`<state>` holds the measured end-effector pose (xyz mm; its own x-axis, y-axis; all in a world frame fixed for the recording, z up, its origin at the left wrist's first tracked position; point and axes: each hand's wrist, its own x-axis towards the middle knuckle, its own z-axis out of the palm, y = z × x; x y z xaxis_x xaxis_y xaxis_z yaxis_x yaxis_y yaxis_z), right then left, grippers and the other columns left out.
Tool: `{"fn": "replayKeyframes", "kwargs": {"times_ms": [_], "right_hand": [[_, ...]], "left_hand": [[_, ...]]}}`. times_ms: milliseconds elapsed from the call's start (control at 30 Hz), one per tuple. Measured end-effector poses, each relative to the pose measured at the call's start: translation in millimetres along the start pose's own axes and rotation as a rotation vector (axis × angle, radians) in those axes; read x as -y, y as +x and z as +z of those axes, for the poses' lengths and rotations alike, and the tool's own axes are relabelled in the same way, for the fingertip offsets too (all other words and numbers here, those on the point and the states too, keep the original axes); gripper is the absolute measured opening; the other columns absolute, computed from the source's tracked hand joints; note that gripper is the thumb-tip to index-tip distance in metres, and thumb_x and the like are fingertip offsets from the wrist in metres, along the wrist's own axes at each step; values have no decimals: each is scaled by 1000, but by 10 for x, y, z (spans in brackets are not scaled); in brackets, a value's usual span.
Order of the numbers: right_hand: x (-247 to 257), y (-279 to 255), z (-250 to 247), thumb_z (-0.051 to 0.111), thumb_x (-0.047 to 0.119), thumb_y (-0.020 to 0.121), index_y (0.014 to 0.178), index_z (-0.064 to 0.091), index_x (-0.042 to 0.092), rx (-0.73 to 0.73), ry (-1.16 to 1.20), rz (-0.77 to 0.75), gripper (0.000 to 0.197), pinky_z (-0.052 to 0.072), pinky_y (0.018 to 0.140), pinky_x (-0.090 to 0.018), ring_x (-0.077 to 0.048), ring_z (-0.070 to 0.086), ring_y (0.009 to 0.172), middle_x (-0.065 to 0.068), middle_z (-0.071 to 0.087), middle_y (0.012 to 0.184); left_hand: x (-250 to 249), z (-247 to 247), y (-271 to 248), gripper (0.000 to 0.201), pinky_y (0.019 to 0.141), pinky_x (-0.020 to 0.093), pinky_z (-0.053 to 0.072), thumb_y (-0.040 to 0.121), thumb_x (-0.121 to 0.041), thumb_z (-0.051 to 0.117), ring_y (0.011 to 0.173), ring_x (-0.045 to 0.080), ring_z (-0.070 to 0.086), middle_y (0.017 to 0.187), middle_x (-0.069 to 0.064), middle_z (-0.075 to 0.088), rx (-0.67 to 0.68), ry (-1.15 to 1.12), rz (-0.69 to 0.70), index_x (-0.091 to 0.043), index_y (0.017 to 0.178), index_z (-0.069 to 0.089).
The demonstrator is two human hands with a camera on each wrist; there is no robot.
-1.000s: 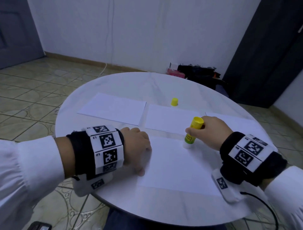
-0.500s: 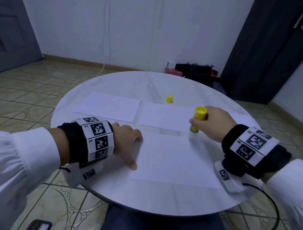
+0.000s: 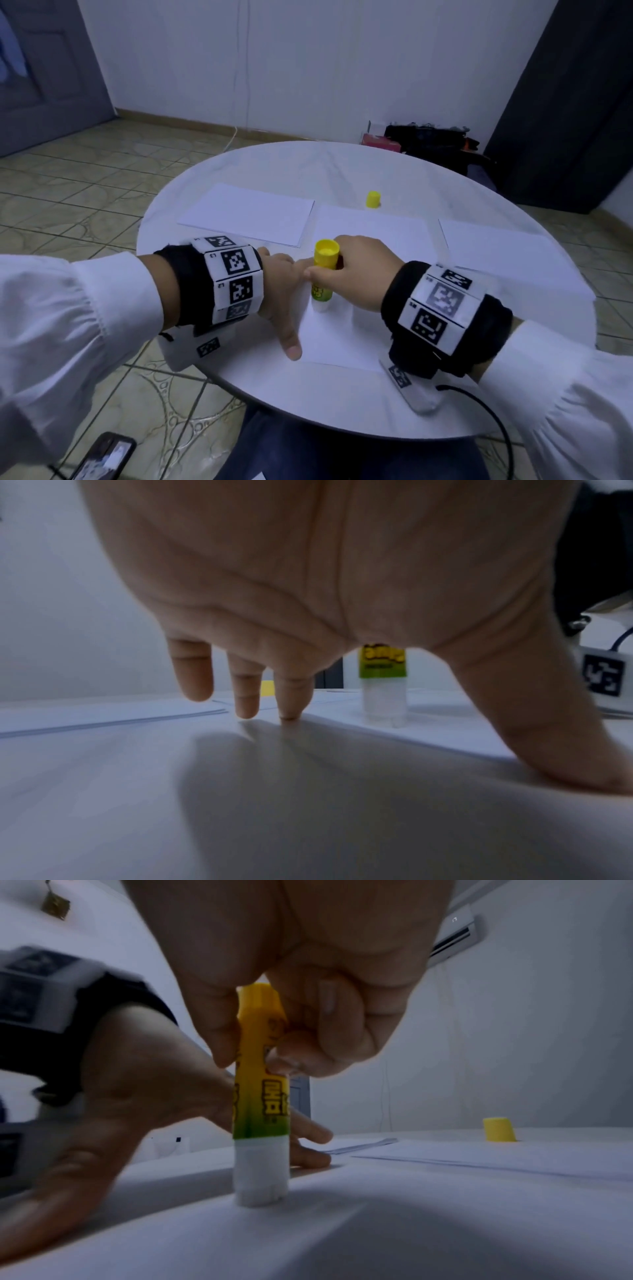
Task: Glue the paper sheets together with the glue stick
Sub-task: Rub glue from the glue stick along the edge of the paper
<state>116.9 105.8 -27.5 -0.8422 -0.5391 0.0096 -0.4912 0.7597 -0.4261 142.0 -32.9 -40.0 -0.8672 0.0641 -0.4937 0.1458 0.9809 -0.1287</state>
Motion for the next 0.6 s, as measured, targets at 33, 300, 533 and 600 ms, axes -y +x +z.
{"fn": "replayKeyframes", "kwargs": {"times_ms": [33,300,533,600], "right_hand": [[1,-46,6,57,46,86,80,52,18,14,-3,-22,30,39,64,-26,-16,52,82,3,55,82],[102,-460,-55,62,34,87,67,50,27,89,44,-183,24,36,60,-13,-4,48,64,11,51,66],[-202,-702,-232,64,38,82,85,65,11,121,18,-105,27,48,80,-32,-14,59,81,1,65,86],[-345,-801,-301,64,38,79,84,67,13,102,29,-81,26,49,81,-33,-14,60,82,2,67,87]], "left_hand": [[-4,-10,7,128,107,48,30,29,-87,65,130,26,35,136,-5,41,0,11,15,-39,136,14],[-11,-12,75,142,107,52,30,13,-89,56,137,26,30,142,-5,38,42,39,29,-41,142,22],[-114,-95,-13,133,110,42,30,51,-66,82,135,28,31,151,2,29,11,63,-90,-31,151,3],[-134,-103,3,134,111,43,29,50,-66,82,136,28,30,151,1,28,18,84,-102,-32,151,1]]}}
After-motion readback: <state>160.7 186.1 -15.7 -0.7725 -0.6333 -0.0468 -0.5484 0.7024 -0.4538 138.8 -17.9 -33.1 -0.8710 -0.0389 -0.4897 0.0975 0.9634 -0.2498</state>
